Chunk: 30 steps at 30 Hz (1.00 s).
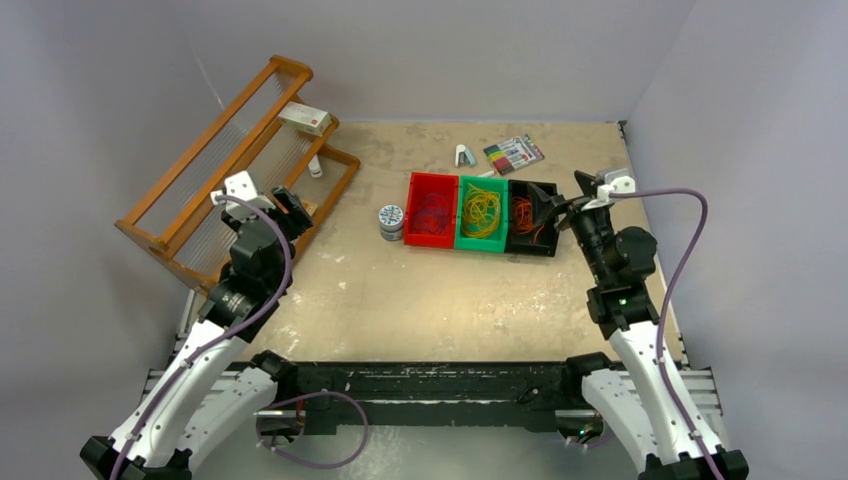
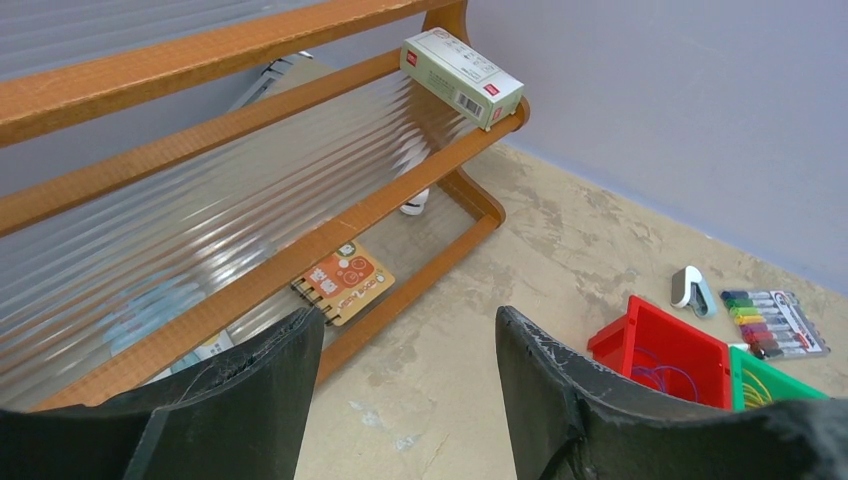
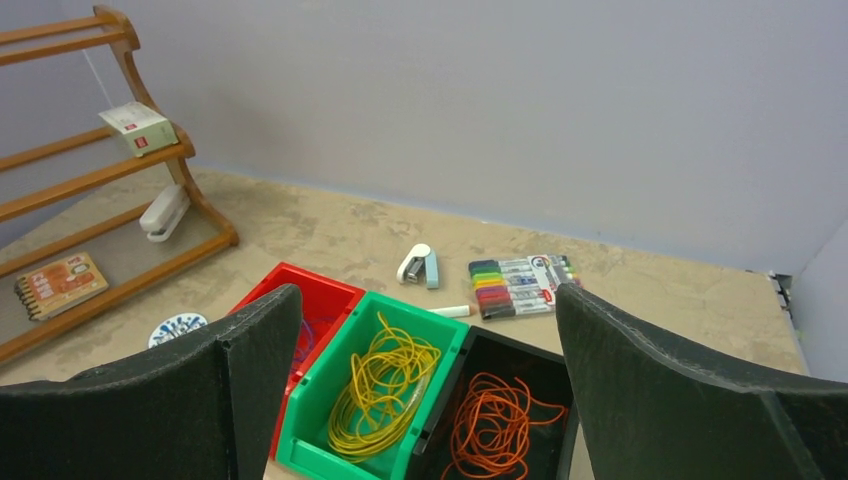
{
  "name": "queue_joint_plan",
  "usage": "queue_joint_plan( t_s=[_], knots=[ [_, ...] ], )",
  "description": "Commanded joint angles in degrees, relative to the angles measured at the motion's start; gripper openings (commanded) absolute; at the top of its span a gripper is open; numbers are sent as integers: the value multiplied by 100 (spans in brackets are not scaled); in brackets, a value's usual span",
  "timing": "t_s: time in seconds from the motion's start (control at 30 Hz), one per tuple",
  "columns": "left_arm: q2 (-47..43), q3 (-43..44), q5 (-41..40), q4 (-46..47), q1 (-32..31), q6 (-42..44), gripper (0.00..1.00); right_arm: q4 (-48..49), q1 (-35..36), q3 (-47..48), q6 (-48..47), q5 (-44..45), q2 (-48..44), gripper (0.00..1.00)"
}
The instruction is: Untangle the cables
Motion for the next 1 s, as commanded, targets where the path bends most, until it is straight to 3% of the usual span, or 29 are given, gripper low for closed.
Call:
queue_joint_plan(
  t_s=[0.0,0.97],
  knots=[
    [-91,-61,-237,185,18,-97,63,140,-5,10,-32,308,-182,99],
    [-293,-141,-263,136,18,-130,70,368,-5,-117,-59,707,-336,99]
  ],
)
